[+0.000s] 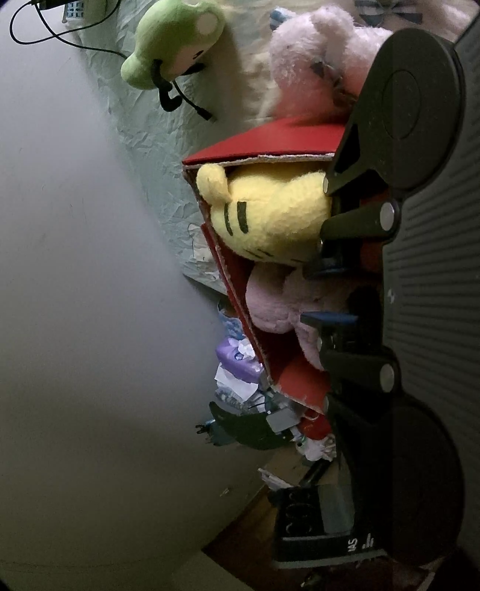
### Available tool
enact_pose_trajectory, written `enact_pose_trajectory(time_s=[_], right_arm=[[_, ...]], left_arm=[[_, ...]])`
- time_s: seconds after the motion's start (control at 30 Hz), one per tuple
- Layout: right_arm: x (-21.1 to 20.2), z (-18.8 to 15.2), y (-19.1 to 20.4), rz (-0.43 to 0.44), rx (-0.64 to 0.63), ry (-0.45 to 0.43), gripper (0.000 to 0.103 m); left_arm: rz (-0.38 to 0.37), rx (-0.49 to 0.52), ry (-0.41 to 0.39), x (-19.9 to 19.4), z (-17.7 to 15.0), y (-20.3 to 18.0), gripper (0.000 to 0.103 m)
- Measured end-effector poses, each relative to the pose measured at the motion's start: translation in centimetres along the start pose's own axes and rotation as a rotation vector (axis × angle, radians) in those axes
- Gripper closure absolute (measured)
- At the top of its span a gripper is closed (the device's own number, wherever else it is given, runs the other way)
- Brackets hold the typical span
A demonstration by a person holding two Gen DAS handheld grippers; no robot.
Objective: Organize objects
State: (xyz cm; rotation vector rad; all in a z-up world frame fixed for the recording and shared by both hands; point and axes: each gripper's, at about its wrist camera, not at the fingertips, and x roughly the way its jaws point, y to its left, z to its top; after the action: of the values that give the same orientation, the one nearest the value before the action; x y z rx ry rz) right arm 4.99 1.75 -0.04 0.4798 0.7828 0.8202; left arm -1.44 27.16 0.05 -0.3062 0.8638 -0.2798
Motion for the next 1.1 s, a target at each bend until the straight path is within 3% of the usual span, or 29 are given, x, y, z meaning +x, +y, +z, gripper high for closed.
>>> enact_pose_trajectory(time_s=[0.4,0.6,1.0,1.1], right_arm=[[0.6,-0.8,1.0,-0.047,-0.131,0.002,0.087],[0.9,-0.9,1.2,-0.069,-0.171,0.011,0.087],[1.1,-1.4,1.6,-0.088,-0.222,-0.012,0.088],[1.1,-1.5,1.6,-0.088,-0.223,-0.013,0.088]], left_arm=[[0.153,-0.014,0.042,0.5,-0.8,0.4,0.012],[0.170,-0.040,0.060,0.7,-0.7,0.7,0.010],[0.297,0.093,0.164,3.2,-0.5,-1.4,0.002],[0.299,0.101,0.168,3.2,-0.5,-1.4,0.002]])
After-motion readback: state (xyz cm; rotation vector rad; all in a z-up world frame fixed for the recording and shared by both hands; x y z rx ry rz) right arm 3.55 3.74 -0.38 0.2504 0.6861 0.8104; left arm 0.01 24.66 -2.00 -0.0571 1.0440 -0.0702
